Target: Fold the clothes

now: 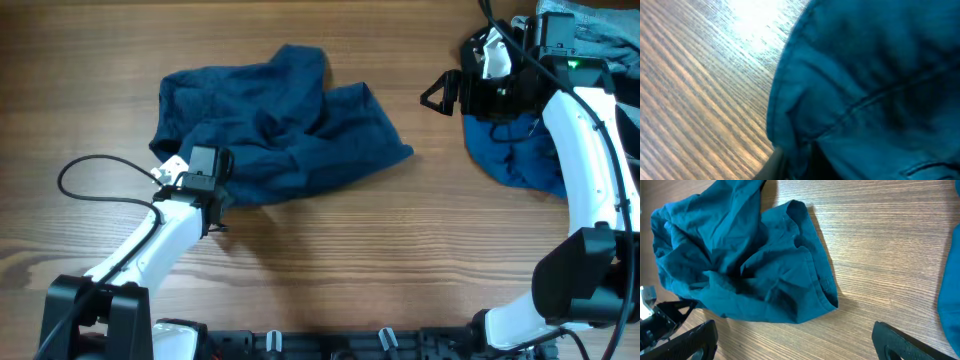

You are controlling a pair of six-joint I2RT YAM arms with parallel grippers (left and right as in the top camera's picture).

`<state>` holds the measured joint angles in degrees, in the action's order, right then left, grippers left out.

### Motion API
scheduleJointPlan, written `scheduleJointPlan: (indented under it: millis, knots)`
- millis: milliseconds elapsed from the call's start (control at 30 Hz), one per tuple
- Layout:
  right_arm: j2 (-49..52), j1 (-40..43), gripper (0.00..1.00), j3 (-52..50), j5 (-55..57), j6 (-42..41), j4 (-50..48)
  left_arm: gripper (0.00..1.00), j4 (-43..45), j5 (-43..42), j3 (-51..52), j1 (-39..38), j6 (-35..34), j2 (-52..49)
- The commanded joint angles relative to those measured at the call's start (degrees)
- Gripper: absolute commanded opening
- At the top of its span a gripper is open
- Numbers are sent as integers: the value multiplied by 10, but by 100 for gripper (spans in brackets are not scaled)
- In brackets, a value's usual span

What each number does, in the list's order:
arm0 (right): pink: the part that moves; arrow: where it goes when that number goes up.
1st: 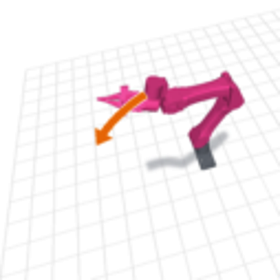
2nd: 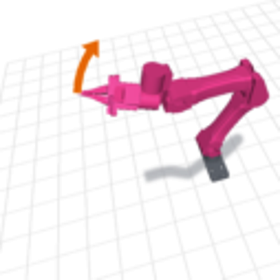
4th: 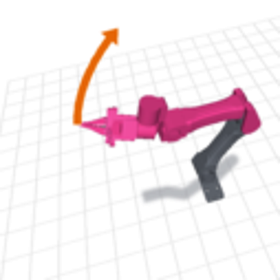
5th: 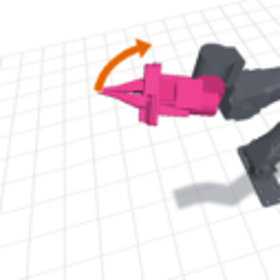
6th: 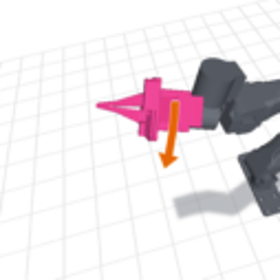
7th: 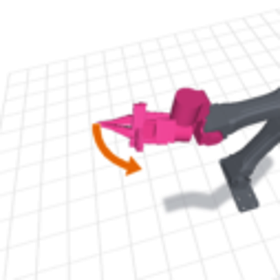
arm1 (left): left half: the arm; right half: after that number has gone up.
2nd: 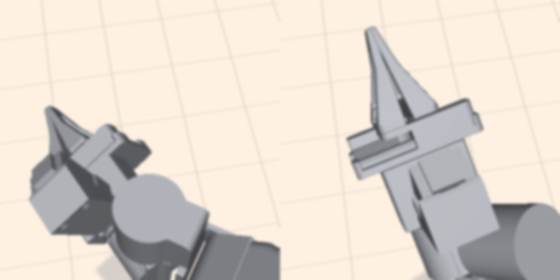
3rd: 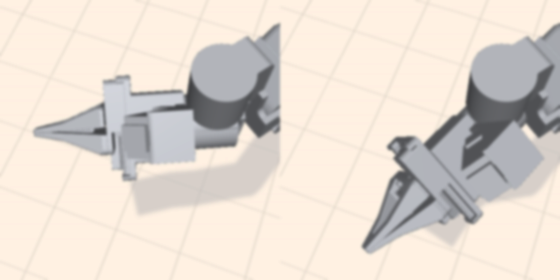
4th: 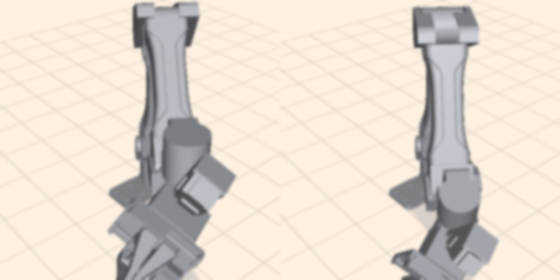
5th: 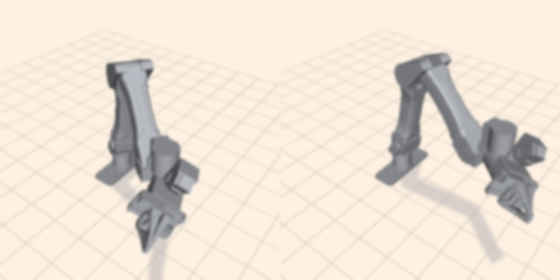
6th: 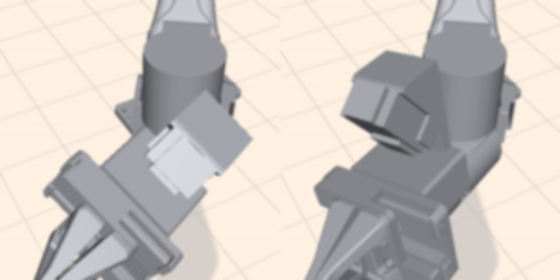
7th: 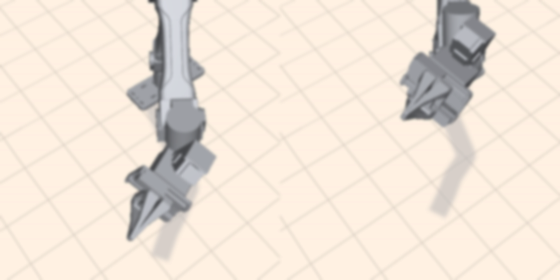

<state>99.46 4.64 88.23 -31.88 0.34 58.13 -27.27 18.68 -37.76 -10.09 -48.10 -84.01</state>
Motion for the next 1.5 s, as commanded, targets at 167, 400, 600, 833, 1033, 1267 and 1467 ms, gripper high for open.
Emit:
scheduleJointPlan:
  millis: [167,400,600,833,1033,1267,1467]
  knots:
    - [5,-3,99,-6,3,12,13,4,-23,3,-35,4,43,27]
    - [5,-3,99,-6,3,10,68,4,-74,37,-151,14,92,130]
    - [5,-17,96,-16,3,28,104,4,-49,39,-152,29,104,146]
    - [5,-98,90,-146,-17,40,29,4,-47,39,-152,29,104,146]
    - [5,-112,85,-245,-33,24,-74,4,-49,39,-152,29,104,146]
    - [5,-112,75,-344,-71,-9,-232,4,-66,39,-152,29,104,144]
    - [5,-112,73,-389,-73,-21,-330,4,-68,39,-152,29,104,144]
